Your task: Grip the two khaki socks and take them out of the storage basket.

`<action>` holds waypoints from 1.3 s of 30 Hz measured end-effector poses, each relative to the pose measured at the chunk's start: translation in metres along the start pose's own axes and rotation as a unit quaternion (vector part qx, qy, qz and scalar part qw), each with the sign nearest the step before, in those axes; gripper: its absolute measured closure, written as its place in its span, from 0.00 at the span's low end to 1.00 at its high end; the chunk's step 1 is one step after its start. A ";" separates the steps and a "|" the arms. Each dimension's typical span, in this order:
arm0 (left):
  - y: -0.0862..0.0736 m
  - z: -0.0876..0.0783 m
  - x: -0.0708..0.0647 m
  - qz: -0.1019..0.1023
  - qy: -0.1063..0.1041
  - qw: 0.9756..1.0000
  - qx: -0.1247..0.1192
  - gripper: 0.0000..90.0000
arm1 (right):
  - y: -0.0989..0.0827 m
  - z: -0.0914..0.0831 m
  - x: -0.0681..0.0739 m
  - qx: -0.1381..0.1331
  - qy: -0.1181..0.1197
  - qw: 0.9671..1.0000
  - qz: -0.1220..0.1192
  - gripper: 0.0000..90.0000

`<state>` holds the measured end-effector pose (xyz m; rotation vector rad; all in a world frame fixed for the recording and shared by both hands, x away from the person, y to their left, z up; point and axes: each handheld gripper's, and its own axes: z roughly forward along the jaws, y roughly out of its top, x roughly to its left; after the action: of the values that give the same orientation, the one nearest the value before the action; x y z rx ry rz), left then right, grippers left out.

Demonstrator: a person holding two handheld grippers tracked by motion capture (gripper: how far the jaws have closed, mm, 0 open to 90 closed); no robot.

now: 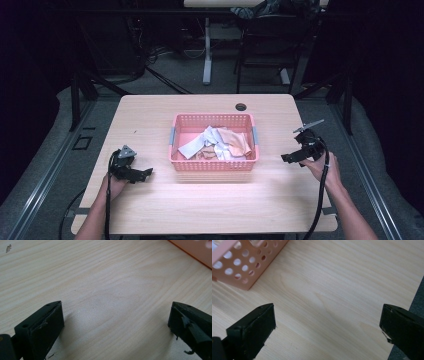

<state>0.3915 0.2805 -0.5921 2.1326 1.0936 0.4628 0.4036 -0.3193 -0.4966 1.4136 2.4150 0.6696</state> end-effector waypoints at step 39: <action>0.000 0.000 0.000 0.000 0.000 1.000 0.001 0.00 | 0.107 -0.008 0.064 -0.009 0.024 0.997 -0.069 0.15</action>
<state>0.3914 0.2805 -0.5920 2.1339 1.0940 0.4634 0.4489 -0.2210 -0.4341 1.2230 2.5104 0.6967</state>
